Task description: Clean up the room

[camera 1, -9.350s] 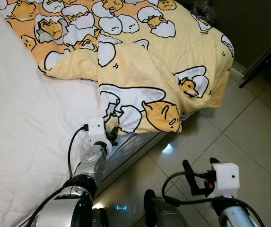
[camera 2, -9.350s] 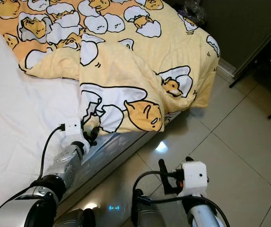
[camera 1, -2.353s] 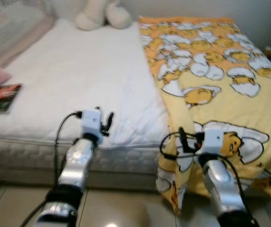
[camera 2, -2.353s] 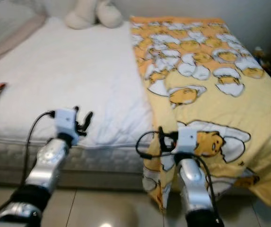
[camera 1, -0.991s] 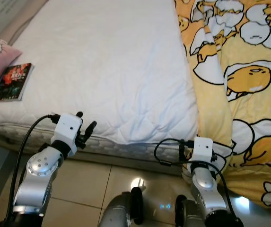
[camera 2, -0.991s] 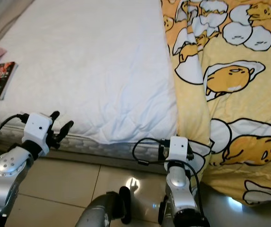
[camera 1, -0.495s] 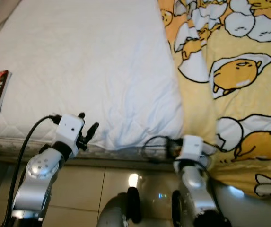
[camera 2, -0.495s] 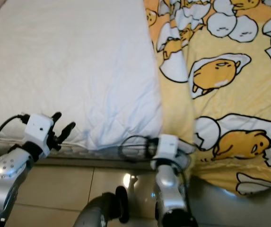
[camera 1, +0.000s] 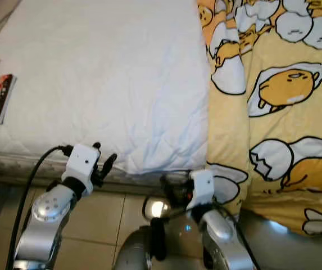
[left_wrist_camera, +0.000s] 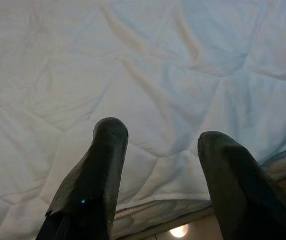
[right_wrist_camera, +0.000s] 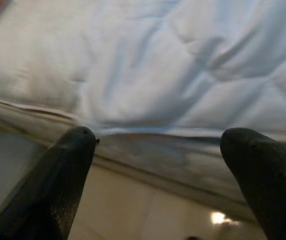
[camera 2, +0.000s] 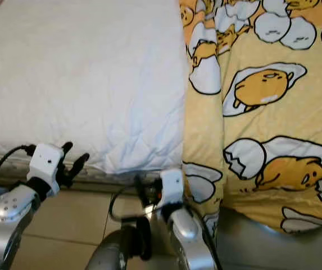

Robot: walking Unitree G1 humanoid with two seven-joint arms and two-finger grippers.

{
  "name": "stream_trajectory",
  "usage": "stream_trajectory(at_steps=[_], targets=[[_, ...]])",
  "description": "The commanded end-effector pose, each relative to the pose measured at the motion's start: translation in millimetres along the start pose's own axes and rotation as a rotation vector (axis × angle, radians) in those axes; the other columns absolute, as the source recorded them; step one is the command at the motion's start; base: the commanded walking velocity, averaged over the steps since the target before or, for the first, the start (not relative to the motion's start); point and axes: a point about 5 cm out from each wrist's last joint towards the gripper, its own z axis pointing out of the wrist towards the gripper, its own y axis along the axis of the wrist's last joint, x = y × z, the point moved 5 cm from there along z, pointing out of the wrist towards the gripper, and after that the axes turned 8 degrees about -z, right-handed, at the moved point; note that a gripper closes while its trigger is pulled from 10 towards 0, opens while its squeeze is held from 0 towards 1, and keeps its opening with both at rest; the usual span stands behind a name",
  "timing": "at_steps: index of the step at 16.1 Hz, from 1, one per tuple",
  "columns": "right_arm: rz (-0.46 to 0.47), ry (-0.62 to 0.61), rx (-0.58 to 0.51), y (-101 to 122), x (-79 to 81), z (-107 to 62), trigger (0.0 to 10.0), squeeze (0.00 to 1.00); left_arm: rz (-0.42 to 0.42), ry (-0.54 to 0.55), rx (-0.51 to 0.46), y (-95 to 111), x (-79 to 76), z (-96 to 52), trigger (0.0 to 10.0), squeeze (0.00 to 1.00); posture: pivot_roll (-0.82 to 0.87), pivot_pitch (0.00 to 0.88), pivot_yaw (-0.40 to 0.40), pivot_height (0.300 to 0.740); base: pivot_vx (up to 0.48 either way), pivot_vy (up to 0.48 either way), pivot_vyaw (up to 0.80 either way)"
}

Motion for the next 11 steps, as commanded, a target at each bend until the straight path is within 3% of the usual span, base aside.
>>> stream_trajectory(at_steps=[1,3,4,6,7,9,11], targets=[[0.207,0.214,-0.081,25.5,94.0,10.4,10.0,0.04,0.009,0.013,0.027,-6.6,2.2,-4.3,10.0,0.00,0.11,0.291,0.163,0.740,0.000,0.000,0.00],[0.181,0.214,-0.098,32.1,93.1,8.4,10.0,0.03,0.010,0.019,0.028,-7.2,3.3,-4.4,10.0,0.00,0.12,0.288,0.160,0.740,0.000,0.000,0.00],[0.028,0.062,-0.192,53.0,60.7,7.3,10.0,0.02,0.007,0.026,0.021,-5.8,4.3,-3.5,10.0,0.00,0.11,0.279,0.157,0.740,0.000,0.000,0.00],[-0.101,-0.106,-0.252,71.8,23.3,1.4,10.0,0.00,0.002,0.026,0.018,-6.1,3.9,-1.7,10.0,0.00,0.10,0.273,0.159,0.740,0.000,0.000,0.00],[-0.113,-0.134,-0.251,73.1,17.3,0.6,10.0,0.00,0.001,0.026,0.018,-6.2,4.0,-1.3,10.0,0.00,0.10,0.273,0.160,0.740,0.000,0.000,0.00],[-0.122,-0.232,-0.218,66.1,-13.6,0.6,10.0,0.01,-0.002,0.011,0.022,-8.0,-1.4,-0.1,10.0,0.00,0.10,0.276,0.175,0.740,0.000,0.000,0.00],[-0.140,-0.278,-0.203,62.2,-26.3,3.5,10.0,0.01,0.001,0.003,0.023,-7.6,-2.0,0.6,10.0,0.00,0.10,0.279,0.184,0.740,0.000,0.000,0.00]])
